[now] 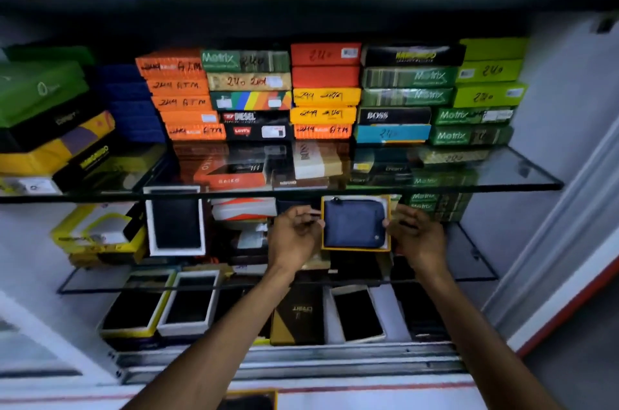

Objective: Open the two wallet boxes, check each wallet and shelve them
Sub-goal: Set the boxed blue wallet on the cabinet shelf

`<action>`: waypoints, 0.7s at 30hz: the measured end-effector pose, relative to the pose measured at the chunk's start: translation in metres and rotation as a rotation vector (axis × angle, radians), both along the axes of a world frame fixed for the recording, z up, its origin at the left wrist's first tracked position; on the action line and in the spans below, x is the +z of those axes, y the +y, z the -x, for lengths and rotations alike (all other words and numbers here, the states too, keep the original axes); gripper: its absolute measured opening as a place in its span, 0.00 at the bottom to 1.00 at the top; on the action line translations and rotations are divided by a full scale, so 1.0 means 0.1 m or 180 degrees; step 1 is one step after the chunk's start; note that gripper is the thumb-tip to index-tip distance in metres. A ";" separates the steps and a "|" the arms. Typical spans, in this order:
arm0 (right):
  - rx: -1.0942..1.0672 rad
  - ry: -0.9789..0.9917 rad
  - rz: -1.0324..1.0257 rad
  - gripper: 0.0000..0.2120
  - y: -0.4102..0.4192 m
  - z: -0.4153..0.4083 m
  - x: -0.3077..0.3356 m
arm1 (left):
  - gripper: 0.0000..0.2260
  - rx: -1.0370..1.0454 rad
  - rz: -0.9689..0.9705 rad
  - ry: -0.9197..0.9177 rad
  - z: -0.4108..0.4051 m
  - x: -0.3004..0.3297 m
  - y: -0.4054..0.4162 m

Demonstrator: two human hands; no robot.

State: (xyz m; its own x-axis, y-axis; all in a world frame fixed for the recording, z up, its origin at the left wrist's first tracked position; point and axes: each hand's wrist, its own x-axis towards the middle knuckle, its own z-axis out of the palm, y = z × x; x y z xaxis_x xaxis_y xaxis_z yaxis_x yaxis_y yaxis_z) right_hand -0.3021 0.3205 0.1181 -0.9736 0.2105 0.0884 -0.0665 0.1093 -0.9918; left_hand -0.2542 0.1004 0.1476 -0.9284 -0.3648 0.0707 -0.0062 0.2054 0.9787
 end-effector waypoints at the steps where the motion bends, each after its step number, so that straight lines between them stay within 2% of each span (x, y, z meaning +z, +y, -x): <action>1: -0.0139 0.0204 -0.0010 0.17 -0.02 -0.14 0.05 | 0.14 0.0031 -0.0075 0.0036 -0.13 0.02 -0.03; 3: -0.0420 0.0551 0.0045 0.14 -0.17 -0.55 0.16 | 0.11 0.0116 -0.0053 0.0195 -0.42 0.03 -0.15; 6: -0.0455 0.0922 -0.0019 0.07 -0.47 -1.29 0.07 | 0.05 0.0238 0.0255 0.0330 -1.02 -0.13 -0.41; 8: -0.0006 0.0628 -0.0234 0.04 -0.71 -1.68 -0.27 | 0.02 0.0389 0.0344 0.0118 -1.45 -0.41 -0.60; 10: 0.0572 -0.0054 -0.0732 0.06 -0.93 -1.98 -0.75 | 0.02 0.0529 0.0738 -0.0278 -1.86 -0.77 -0.80; 12: 0.1122 -0.1159 -0.0672 0.10 -1.10 -2.17 -1.18 | 0.07 0.0508 0.1179 -0.0947 -2.15 -1.13 -0.95; 13: 0.1324 -0.1636 -0.0630 0.12 -1.16 -2.24 -1.35 | 0.11 0.0473 0.1199 -0.1351 -2.25 -1.25 -0.97; 14: 0.1461 -0.1844 -0.0725 0.12 -1.22 -2.30 -1.48 | 0.15 0.0459 0.1146 -0.1675 -2.34 -1.36 -0.99; 16: 0.1426 -0.1538 -0.1300 0.08 -1.34 -2.36 -1.61 | 0.19 0.0512 0.1111 -0.1854 -2.45 -1.51 -1.03; 18: 0.1311 -0.1200 -0.1646 0.08 -1.45 -2.39 -1.57 | 0.16 0.0482 0.1234 -0.1827 -2.49 -1.57 -1.04; 21: 0.1786 -0.1281 -0.2018 0.12 -1.62 -2.38 -1.49 | 0.13 0.0409 0.1258 -0.1873 -2.49 -1.59 -1.05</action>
State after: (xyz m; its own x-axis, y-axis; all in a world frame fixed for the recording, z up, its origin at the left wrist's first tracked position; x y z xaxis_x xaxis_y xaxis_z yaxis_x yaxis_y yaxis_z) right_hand -0.0645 0.1589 -0.0306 -0.9005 -0.2714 -0.3397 0.0619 0.6933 -0.7179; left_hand -0.0048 -0.0047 -0.0109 -0.8048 -0.5241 -0.2786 -0.5574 0.5059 0.6583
